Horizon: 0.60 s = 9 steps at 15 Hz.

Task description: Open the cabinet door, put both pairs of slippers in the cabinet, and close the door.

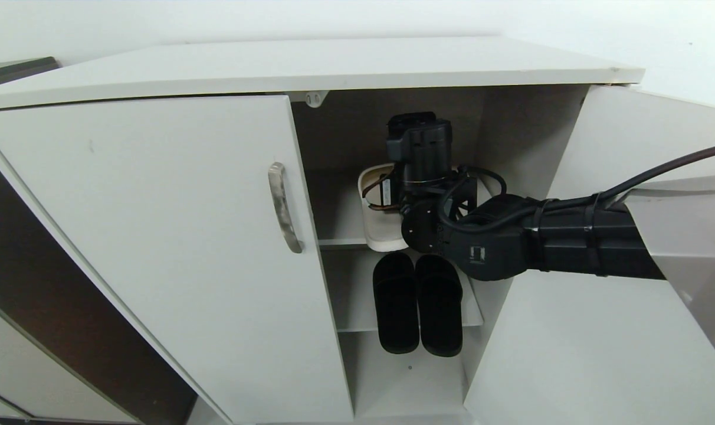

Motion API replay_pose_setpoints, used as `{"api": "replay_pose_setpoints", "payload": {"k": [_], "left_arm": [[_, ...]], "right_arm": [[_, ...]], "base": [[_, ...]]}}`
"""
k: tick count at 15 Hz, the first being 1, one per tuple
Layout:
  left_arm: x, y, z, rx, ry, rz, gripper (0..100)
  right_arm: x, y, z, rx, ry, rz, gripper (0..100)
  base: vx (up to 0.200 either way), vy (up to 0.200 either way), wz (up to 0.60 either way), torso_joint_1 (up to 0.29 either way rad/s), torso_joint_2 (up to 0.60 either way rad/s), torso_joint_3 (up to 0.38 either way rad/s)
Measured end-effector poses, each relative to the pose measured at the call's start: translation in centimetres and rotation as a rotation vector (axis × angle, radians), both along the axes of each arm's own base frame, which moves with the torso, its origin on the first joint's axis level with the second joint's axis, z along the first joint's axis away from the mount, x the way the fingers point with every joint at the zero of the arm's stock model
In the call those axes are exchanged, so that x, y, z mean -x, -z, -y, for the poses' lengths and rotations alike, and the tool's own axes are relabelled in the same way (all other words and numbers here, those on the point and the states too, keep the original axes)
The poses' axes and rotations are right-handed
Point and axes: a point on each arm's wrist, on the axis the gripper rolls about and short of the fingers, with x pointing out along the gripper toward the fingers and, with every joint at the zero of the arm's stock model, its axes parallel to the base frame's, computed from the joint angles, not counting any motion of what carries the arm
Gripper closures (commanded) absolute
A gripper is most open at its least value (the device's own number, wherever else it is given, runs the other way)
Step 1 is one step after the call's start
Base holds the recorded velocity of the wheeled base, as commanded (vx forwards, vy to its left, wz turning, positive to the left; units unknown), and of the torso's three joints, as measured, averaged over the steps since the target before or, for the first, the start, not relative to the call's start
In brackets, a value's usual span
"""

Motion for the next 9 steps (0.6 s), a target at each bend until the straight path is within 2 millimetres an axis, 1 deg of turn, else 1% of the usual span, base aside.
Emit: {"api": "replay_pose_setpoints", "payload": {"k": [7, 8, 9], "left_arm": [[0.0, 0.0, 0.0, 0.0, 0.0, 0.0, 100], [0.0, 0.0, 0.0, 0.0, 0.0, 0.0, 100], [0.0, 0.0, 0.0, 0.0, 0.0, 0.0, 100]], "right_arm": [[-0.23, 0.24, 0.1, 0.003, 0.003, -0.004, 100], [-0.22, 0.24, 0.09, 0.003, 0.003, -0.004, 0], [-0.22, 0.31, 0.09, 0.005, 0.003, -0.006, 0]], "base": [[0.0, 0.0, 0.0, 0.0, 0.0, 0.0], [0.0, 0.0, 0.0, 0.0, 0.0, 0.0], [0.0, 0.0, 0.0, 0.0, 0.0, 0.0]]}}
